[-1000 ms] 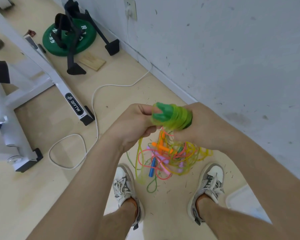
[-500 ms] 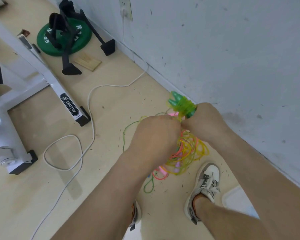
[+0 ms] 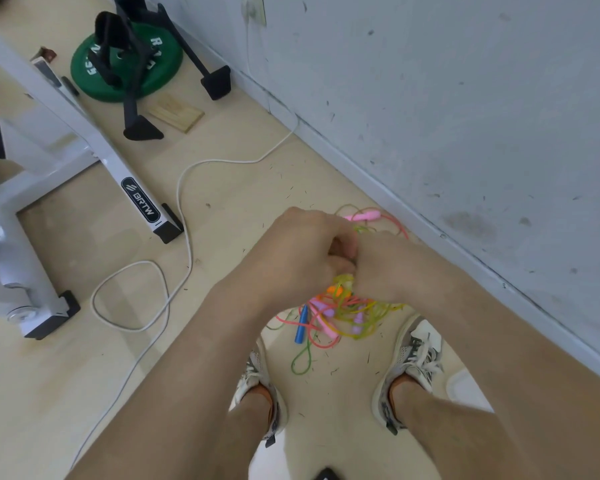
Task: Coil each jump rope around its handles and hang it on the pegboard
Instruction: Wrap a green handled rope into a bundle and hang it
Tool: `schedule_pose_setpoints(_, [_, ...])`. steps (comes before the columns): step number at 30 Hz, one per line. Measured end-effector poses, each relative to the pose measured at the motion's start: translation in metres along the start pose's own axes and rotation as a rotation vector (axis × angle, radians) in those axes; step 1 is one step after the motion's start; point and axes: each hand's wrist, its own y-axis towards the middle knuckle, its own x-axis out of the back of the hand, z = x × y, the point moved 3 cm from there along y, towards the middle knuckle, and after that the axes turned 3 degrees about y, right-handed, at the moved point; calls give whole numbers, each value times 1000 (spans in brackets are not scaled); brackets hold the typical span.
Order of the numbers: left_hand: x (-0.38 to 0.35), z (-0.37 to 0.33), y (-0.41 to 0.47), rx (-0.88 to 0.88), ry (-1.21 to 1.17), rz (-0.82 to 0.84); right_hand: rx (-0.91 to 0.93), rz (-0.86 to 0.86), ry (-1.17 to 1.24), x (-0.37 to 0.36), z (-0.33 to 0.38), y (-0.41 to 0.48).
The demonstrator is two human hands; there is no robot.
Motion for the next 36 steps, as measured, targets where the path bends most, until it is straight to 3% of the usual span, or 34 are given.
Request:
schedule_pose_setpoints(4, [1,16,-1,129,-137,137,41,113,-41,-2,10,-7])
schedule_pose_setpoints(11, [8,16,-1,149,-190,-32,123,40,63,2,14,-5])
schedule_pose_setpoints(15, [11,22,-2,155,-292,-5,180,115,31,5,19,-12])
schedule_pose_setpoints(20, [17,29,-4,211,-595,6,292,252,263,13,21,-18])
schedule_pose_setpoints(25, [5,43,-1,345,-837,47,277,6,549,38,16,-25])
schedule_pose_setpoints(31, [-2,32,8,354,-736,-105,71,-131,892,39,8,-22])
schedule_pose_setpoints(36, [-14,19,10,257,-415,-107,-102,-200,1207,37,1,-18])
